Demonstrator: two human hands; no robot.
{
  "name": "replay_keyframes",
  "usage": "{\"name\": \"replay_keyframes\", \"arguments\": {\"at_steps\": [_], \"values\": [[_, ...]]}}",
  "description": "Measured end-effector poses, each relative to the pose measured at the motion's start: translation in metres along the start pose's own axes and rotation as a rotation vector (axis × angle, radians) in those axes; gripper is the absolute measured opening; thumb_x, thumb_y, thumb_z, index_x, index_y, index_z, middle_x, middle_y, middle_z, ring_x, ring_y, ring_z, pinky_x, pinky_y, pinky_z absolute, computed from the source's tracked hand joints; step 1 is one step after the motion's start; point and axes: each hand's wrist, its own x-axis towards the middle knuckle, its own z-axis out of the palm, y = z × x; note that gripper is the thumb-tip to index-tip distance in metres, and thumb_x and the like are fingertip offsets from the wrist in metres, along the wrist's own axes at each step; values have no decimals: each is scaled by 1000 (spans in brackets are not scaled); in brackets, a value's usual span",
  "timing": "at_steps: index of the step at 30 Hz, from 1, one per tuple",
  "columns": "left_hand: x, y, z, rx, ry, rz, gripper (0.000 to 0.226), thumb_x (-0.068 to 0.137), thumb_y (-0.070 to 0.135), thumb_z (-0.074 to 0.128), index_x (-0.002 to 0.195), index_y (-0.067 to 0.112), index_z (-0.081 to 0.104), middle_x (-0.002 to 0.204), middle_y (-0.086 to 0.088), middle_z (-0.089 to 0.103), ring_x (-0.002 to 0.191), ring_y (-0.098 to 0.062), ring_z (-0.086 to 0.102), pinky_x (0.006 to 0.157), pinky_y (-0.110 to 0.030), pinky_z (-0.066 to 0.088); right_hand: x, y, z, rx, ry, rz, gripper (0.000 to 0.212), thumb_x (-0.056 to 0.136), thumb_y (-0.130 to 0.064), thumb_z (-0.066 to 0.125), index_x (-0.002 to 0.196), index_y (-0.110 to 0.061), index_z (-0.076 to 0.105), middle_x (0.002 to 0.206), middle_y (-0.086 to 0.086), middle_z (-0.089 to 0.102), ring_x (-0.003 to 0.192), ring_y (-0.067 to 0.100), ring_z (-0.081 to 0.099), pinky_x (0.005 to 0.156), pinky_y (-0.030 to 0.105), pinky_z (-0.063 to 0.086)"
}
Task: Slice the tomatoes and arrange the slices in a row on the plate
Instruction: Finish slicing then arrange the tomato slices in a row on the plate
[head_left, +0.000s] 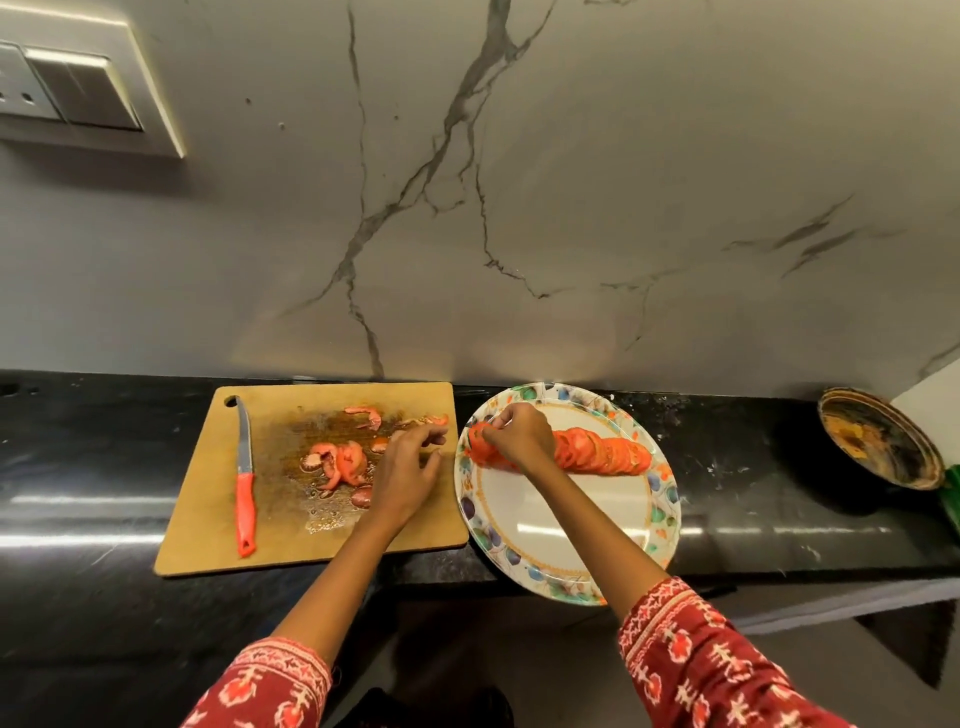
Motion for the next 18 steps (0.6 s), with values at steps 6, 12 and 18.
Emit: {"name": "replay_keyframes", "arguments": {"at_steps": [6,12,18], "values": [[0,-2,5,30,-19,-10,33,86,11,60,118,19,59,106,-3,63,101,-18,55,83,-39,51,2,10,0,-152,19,-73,21,85,-29,64,80,-10,71,83,7,70,76,20,61,62,27,43],[-4,-3,7,44,-5,-1,32,87,11,60,118,17,59,106,-4,63,101,-17,54,82,-31,49,8,17,-17,-118,-86,-272,15,85,-16,62,97,-10,70,97,4,70,82,15,62,69,26,49],[-16,-8,-10,68,121,5,28,86,9,60,114,13,62,109,-4,64,104,-18,53,82,-27,43,-2,5,-10,-78,-1,-381,17,86,-17,62,100,-8,67,96,5,69,88,16,62,70,25,45]]}}
